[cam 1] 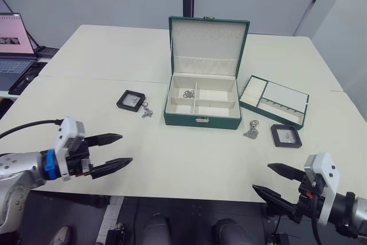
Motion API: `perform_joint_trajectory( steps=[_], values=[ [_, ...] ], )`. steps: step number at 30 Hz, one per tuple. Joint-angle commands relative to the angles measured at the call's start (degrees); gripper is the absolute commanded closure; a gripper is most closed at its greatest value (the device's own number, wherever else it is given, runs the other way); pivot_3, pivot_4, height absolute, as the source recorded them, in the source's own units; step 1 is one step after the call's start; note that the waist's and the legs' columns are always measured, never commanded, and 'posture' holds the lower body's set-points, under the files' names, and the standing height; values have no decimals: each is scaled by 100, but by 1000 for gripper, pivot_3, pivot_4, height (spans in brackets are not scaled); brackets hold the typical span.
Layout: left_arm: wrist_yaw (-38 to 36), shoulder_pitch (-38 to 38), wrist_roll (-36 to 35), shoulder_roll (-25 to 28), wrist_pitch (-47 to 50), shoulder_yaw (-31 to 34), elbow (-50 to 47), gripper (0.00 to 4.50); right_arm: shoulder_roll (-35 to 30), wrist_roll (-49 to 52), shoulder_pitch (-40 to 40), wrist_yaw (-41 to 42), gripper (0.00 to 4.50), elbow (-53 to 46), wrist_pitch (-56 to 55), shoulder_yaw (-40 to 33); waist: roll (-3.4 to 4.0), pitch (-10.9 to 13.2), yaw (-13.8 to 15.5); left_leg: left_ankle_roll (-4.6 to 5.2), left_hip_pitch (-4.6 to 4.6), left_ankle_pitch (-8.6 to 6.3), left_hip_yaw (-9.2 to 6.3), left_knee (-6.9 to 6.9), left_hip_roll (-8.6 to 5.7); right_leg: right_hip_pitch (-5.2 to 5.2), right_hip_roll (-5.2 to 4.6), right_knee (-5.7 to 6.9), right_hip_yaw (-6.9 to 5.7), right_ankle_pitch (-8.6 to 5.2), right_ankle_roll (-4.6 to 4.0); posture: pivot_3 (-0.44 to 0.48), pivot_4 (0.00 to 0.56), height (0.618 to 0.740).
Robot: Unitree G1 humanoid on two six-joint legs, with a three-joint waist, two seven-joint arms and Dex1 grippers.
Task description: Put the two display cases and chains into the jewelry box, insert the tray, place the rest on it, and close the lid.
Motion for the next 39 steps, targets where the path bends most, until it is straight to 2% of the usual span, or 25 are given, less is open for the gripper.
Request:
perform_joint_trajectory(
  steps=[1, 8, 12, 16, 21, 27, 29, 32, 35, 39],
  values=[
    [13, -29, -53, 76, -226, 71, -76, 39, 36, -10, -55, 57, 0, -154, -181, -49, -2, -1, -2, 0, 0, 0, 0, 0, 0, 0, 0, 0, 0, 0, 0, 0, 150, 740],
    [492, -506, -292, 71, 133, -173, -360, 39, -30, 44, -201, 90, 0, -120, -184, -19, -3, -2, -2, 0, 0, 0, -1, -1, 1, 0, 2, 0, 1, -1, -1, 0, 150, 740],
    [1140, -994, -295, 51, 520, -424, -495, 39, -174, 62, -619, 57, 0, -112, -141, 159, -3, -2, -2, 0, 0, 0, -3, -1, 1, 0, 3, 2, 1, 0, -1, 0, 150, 740],
    [1914, -1759, -398, -92, 1117, -712, -462, 39, -438, 433, -1859, -346, 0, 50, 153, 575, -4, -1, -16, 0, 0, 0, -4, 1, 1, -2, 4, 3, 2, 0, -1, 0, 150, 740],
    [2458, -1847, -522, -144, 1674, -755, -560, 39, -522, 379, -3188, -769, 0, 110, 356, 1230, -3, 1, -35, -1, -1, 1, -1, -6, 1, -10, 4, 2, 9, 0, -1, 0, 150, 740],
    [2512, -1687, -439, -94, 1601, -718, -477, 39, -498, 383, -3830, -993, 0, 203, 478, 1524, -3, 1, -9, -2, -2, 1, 0, -4, 1, -10, 2, 2, 8, 0, -1, 0, 150, 740],
    [2476, -1769, -275, 100, 1619, -848, -324, 39, -552, 296, -3875, -985, 0, 209, 490, 1550, -4, 1, -2, -2, -2, 1, 0, -4, 1, -10, 1, 2, 7, 0, -1, 0, 150, 740],
    [1955, -2283, 353, 816, 1158, -1452, 189, 39, -597, 321, -3923, -948, 0, 256, 542, 1532, -5, 2, 0, -2, -2, 1, -2, -4, 1, -11, 2, 3, 5, 0, -1, 0, 150, 740],
    [984, -3387, 1191, 1595, 438, -2508, 931, 39, -640, 484, -3970, -879, 0, 328, 598, 1466, -9, 5, 17, -1, -2, 1, -1, -2, 0, -13, 3, 4, 3, 0, -1, 0, 150, 740],
    [-120, -4810, 2493, 1857, -637, -3879, 1975, 39, -684, 592, -4018, -865, 0, 357, 647, 1458, -6, 6, 12, 0, -2, 0, 13, -7, -3, -19, 3, 1, 13, 0, -2, 0, 150, 740]
  ],
)
